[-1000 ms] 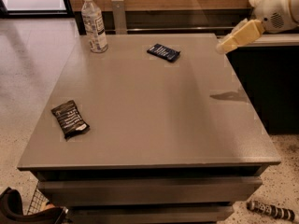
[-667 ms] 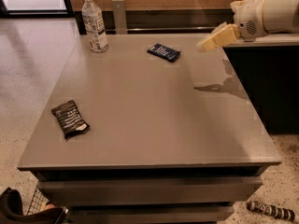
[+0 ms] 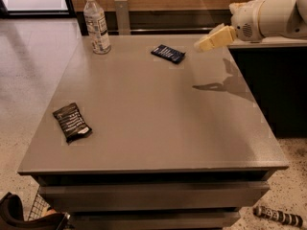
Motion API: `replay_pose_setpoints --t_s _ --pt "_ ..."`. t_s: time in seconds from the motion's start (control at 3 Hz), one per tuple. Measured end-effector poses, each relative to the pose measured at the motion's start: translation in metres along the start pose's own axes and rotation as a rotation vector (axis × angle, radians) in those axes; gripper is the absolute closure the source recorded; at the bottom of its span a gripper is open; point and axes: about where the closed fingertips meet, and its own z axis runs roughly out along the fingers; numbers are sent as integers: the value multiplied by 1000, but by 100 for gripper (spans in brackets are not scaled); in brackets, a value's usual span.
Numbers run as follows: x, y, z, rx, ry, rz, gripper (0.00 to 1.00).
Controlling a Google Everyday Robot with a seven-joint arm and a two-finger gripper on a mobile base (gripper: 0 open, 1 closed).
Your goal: Move rxbar blueberry near rxbar chocolate
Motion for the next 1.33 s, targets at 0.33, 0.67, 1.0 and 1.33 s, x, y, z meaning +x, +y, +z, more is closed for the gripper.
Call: replay_pose_setpoints --t_s 0.33,0.67,1.0,1.33 --pt "12 -9 33 -22 -12 44 0" --pt "29 -20 79 -48 -27 103 0" --pt "40 -24 116 -74 -38 145 0" --pt "47 -18 144 -99 -41 168 0"
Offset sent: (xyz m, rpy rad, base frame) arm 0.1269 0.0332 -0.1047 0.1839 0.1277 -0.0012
